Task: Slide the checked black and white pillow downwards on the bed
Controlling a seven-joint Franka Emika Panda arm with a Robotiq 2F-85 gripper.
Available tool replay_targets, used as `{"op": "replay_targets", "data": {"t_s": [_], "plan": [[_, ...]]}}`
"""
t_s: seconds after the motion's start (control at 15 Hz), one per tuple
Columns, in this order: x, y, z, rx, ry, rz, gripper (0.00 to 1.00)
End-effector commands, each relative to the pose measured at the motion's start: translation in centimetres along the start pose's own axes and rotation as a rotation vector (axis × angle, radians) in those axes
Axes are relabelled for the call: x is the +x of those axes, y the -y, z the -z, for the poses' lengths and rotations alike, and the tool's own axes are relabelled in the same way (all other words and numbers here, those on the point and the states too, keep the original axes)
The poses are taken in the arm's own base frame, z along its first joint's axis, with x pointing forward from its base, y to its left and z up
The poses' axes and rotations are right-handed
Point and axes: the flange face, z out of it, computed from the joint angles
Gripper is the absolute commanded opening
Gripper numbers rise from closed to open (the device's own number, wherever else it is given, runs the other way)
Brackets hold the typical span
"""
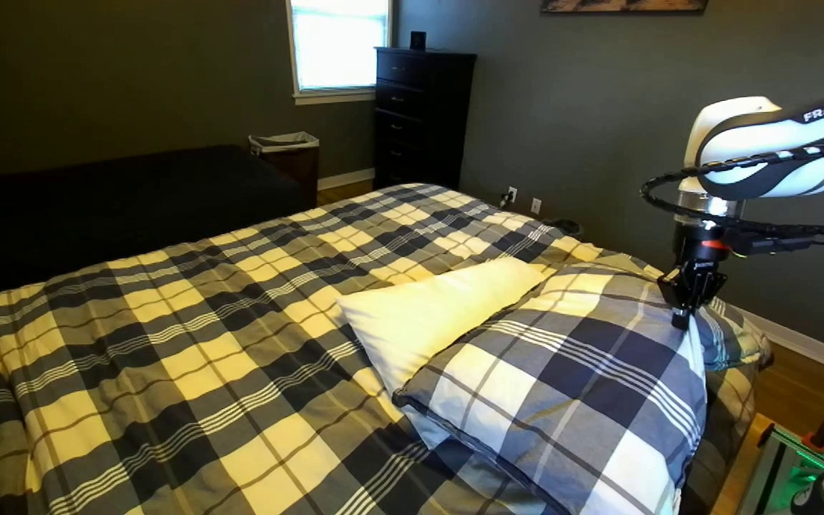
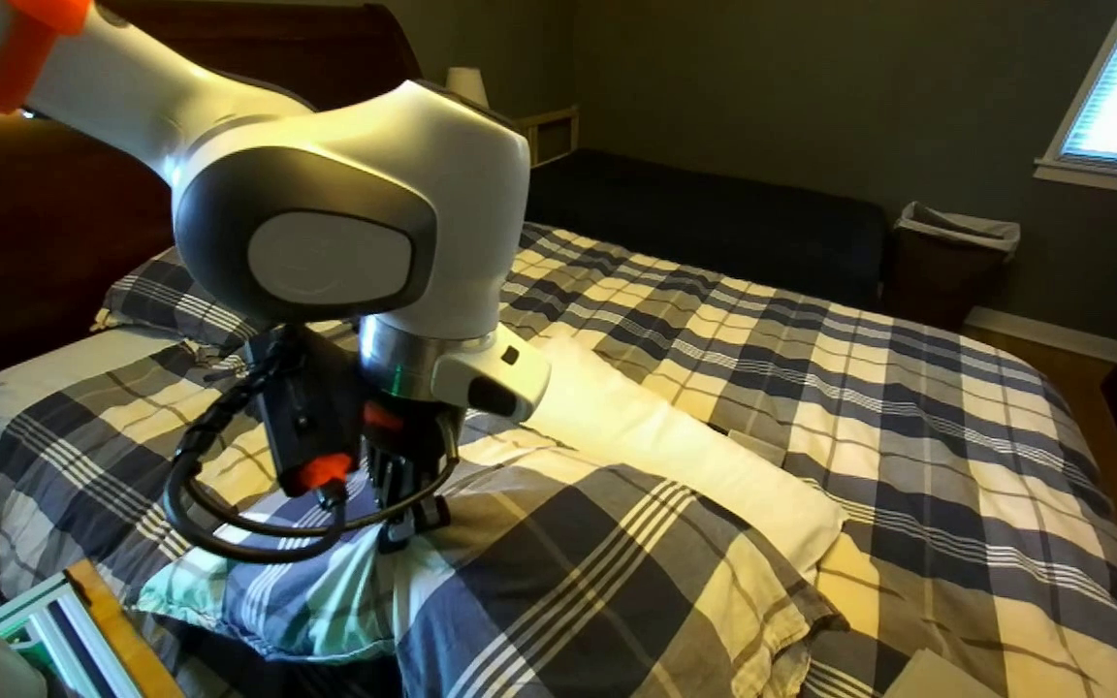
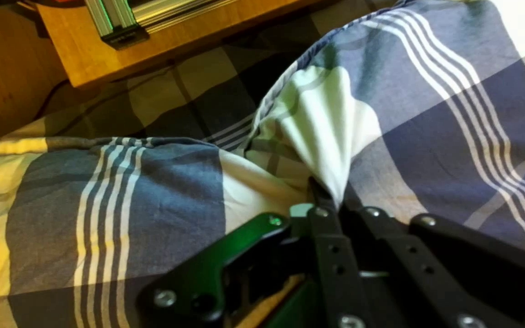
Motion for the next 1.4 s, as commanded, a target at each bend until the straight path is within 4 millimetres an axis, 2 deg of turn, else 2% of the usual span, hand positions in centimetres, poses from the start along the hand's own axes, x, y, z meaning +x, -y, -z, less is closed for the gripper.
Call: {"op": "replay_targets", "data": {"t_s": [0.0, 0.2, 0.67, 0.73, 0.8, 1.07, 1.2, 1.33], "plan": [[-0.8, -1.7, 1.5, -0.027, -0.034, -0.043, 0.02], [-1.6, -2.1, 1.6, -0.052, 0.005, -0.022, 0.02], [-1.7, -2.1, 1.3, -0.019, 0.013, -0.086, 0.02], [-1.6, -2.1, 1.4, -0.001, 0.002, -0.107, 0.32], [-1.6, -2.2, 1.3, -0.009, 0.007, -0.115, 0.32], [-1.6, -2.4, 2.6, 0.014, -0.049, -0.180, 0.62], [-2.2, -2.3, 2.6, 0.024, -0.092, -0.218, 0.75], [-1.2, -2.3, 4.6, 0.019, -0.186, -0.212, 0.90]]}}
